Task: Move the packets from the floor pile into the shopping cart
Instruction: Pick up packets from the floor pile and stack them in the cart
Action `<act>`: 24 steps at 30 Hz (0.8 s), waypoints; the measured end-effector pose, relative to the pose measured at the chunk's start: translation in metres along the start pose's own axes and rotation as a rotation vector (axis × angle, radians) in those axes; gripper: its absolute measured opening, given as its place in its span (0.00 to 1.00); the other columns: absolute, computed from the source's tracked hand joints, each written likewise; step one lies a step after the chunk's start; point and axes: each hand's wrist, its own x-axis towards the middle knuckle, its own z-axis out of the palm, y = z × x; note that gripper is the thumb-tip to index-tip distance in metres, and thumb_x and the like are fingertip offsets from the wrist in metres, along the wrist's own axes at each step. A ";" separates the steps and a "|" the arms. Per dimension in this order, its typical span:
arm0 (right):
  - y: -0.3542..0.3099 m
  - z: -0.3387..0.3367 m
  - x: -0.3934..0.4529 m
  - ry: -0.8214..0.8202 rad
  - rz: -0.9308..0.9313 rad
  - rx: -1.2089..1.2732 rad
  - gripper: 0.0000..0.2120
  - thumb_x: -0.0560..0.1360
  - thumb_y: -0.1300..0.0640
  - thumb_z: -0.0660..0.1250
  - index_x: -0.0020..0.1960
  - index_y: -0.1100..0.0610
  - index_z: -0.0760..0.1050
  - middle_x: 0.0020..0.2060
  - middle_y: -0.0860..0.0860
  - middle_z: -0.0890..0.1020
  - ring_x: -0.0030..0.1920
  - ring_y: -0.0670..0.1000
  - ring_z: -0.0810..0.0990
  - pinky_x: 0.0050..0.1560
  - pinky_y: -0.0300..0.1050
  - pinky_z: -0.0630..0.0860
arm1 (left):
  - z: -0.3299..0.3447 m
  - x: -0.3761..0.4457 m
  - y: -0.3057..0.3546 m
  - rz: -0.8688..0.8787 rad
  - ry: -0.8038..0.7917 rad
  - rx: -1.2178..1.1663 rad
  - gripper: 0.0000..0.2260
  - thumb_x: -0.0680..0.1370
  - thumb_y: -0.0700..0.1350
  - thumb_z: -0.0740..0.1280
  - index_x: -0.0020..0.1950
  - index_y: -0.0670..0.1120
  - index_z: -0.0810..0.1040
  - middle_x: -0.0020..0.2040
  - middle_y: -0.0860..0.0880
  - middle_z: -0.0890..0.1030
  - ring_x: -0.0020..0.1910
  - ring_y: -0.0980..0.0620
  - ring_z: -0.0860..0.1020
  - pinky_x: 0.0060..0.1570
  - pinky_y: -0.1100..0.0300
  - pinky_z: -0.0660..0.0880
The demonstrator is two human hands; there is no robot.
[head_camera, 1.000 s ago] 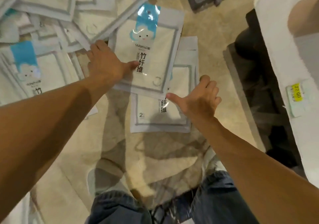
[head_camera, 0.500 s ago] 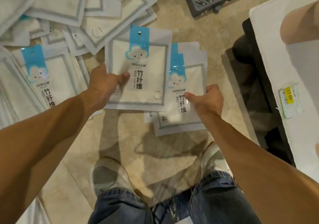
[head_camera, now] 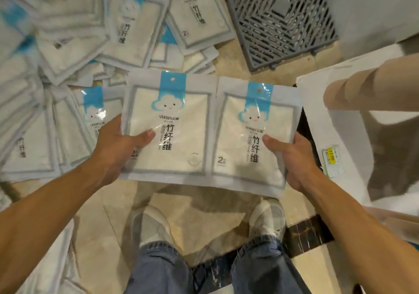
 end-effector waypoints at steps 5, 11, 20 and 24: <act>-0.094 0.010 -0.059 -0.031 -0.037 0.016 0.14 0.75 0.67 0.74 0.60 0.60 0.81 0.51 0.56 0.88 0.52 0.58 0.88 0.54 0.57 0.84 | -0.048 -0.036 0.085 0.069 0.051 -0.045 0.14 0.72 0.36 0.77 0.53 0.49 0.81 0.44 0.58 0.87 0.43 0.59 0.85 0.48 0.56 0.80; -0.244 0.014 -0.161 -0.117 -0.091 0.019 0.12 0.76 0.69 0.71 0.60 0.63 0.81 0.50 0.58 0.88 0.48 0.58 0.88 0.44 0.53 0.86 | -0.098 -0.101 0.216 0.185 0.119 -0.131 0.17 0.71 0.34 0.77 0.57 0.47 0.81 0.46 0.52 0.87 0.40 0.57 0.85 0.41 0.57 0.82; -0.477 0.040 -0.399 -0.262 -0.238 -0.114 0.12 0.78 0.70 0.68 0.60 0.64 0.80 0.50 0.61 0.87 0.48 0.64 0.88 0.43 0.59 0.85 | -0.225 -0.281 0.441 0.321 0.142 -0.235 0.14 0.70 0.35 0.78 0.53 0.44 0.81 0.42 0.49 0.88 0.40 0.48 0.86 0.38 0.56 0.81; -0.555 0.059 -0.514 -0.324 -0.403 -0.178 0.12 0.77 0.70 0.70 0.59 0.64 0.81 0.51 0.60 0.88 0.49 0.62 0.88 0.45 0.56 0.85 | -0.303 -0.390 0.509 0.377 0.196 -0.274 0.16 0.71 0.36 0.78 0.56 0.43 0.81 0.43 0.48 0.88 0.41 0.48 0.87 0.33 0.60 0.80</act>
